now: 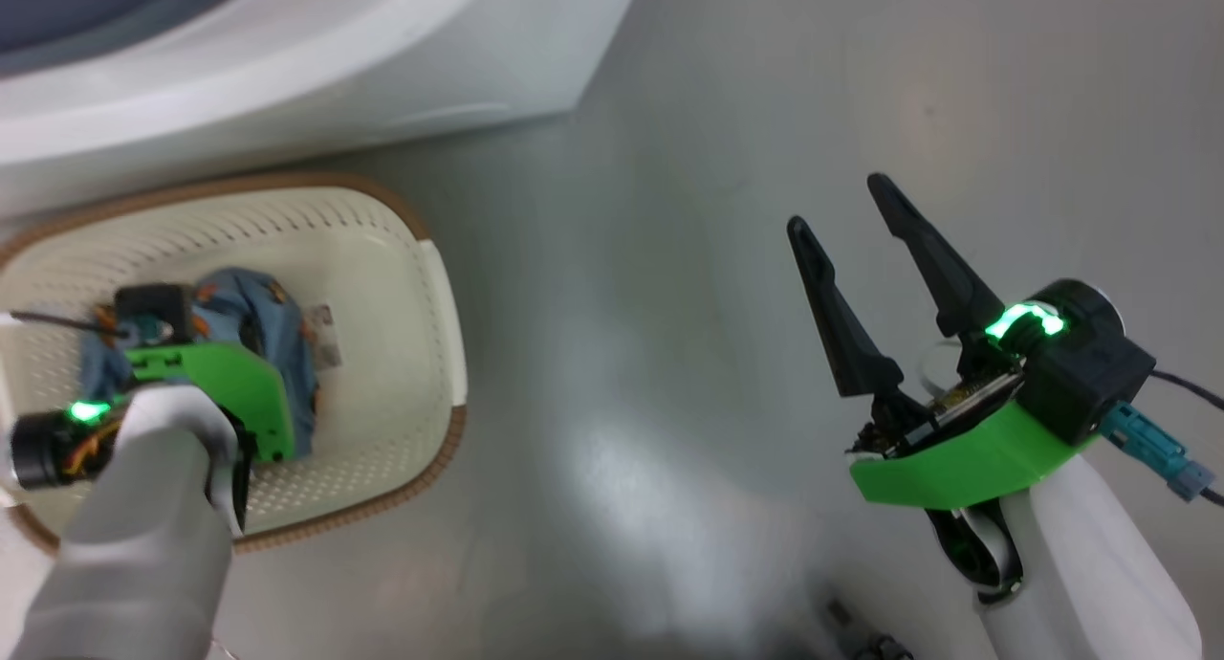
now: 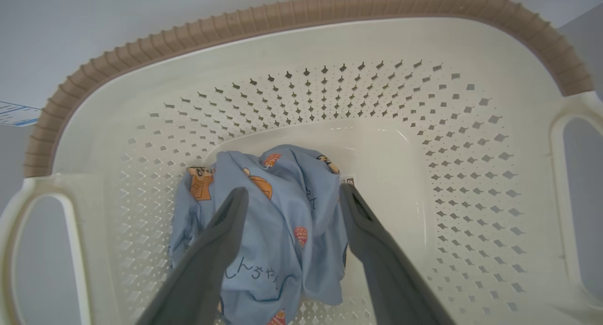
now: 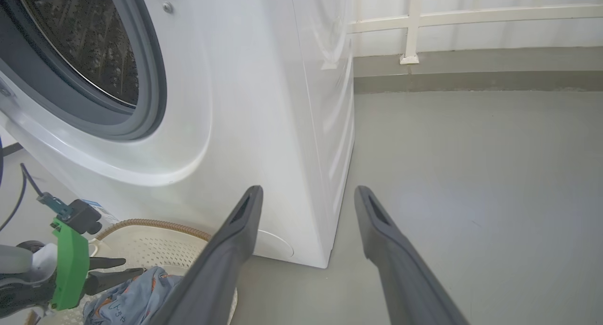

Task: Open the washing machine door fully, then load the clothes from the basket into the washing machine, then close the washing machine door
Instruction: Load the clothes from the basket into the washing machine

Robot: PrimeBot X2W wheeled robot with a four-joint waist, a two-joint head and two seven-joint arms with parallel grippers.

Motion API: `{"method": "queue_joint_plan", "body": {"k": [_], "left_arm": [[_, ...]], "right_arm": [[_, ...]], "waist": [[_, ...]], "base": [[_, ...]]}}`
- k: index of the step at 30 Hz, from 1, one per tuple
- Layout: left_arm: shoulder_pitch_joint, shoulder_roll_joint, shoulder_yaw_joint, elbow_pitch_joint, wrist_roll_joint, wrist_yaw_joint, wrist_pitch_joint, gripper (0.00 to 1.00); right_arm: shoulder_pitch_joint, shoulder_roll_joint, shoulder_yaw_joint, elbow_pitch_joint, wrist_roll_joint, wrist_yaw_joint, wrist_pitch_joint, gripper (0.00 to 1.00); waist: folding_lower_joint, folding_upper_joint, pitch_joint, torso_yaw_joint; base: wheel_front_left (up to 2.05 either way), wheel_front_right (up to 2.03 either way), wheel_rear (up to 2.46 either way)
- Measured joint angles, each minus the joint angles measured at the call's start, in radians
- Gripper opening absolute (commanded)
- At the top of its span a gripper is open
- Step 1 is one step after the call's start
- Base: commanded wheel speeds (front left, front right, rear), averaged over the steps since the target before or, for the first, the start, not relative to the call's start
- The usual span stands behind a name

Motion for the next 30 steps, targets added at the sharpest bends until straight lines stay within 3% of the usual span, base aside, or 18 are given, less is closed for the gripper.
{"method": "queue_joint_plan", "body": {"k": [4, 8, 21, 22, 23, 24, 25, 26, 30], "left_arm": [[-0.066, 0.013, 0.003, 0.041, 0.002, 0.002, 0.008, 1.00], [-0.125, 0.063, 0.017, 0.082, -0.004, 0.020, 0.028, 1.00], [-0.186, 0.105, 0.041, 0.107, -0.022, 0.074, 0.061, 1.00], [-0.190, 0.105, 0.041, 0.108, -0.024, 0.078, 0.061, 0.90], [-0.191, 0.106, 0.041, 0.109, -0.025, 0.081, 0.061, 0.51], [-0.191, 0.105, 0.042, 0.109, -0.029, 0.081, 0.061, 0.39], [-0.191, 0.101, 0.041, 0.110, -0.030, 0.081, 0.061, 0.04], [-0.191, 0.096, 0.040, 0.110, -0.030, 0.081, 0.061, 0.00], [-0.193, 0.090, 0.044, 0.111, -0.040, 0.085, 0.052, 0.00]], "right_arm": [[-0.043, 0.002, 0.008, -0.003, 0.006, 0.000, 0.000, 1.00], [-0.092, 0.008, 0.023, -0.017, 0.017, 0.000, -0.004, 1.00], [-0.112, 0.008, 0.032, -0.030, 0.025, 0.000, -0.007, 1.00], [-0.112, 0.008, 0.032, -0.031, 0.025, 0.000, -0.007, 1.00], [-0.112, 0.008, 0.032, -0.031, 0.025, 0.000, -0.007, 1.00], [-0.112, 0.008, 0.032, -0.031, 0.025, 0.000, -0.007, 1.00], [-0.112, 0.008, 0.032, -0.030, 0.025, 0.000, -0.007, 1.00], [-0.112, 0.008, 0.032, -0.030, 0.025, 0.000, -0.007, 1.00], [-0.112, 0.007, 0.032, -0.030, 0.025, 0.000, -0.007, 1.00]], "waist": [[0.0000, 0.0000, 0.083, -0.025], [0.0000, 0.0000, 0.196, -0.062], [0.0000, 0.0000, 0.345, -0.126], [0.0000, 0.0000, 0.350, -0.128], [0.0000, 0.0000, 0.353, -0.130], [0.0000, 0.0000, 0.356, -0.131], [0.0000, 0.0000, 0.357, -0.131], [0.0000, 0.0000, 0.356, -0.130], [0.0000, 0.0000, 0.347, -0.125]], "base": [[0.00, 0.00, 0.00], [0.00, 0.00, 0.00], [0.00, 0.00, 0.00], [0.00, 0.00, 0.00], [0.00, 0.00, 0.00], [0.00, 0.00, 0.00], [0.00, 0.00, 0.00], [0.00, 0.00, 0.00], [0.00, 0.00, 0.00]]}}
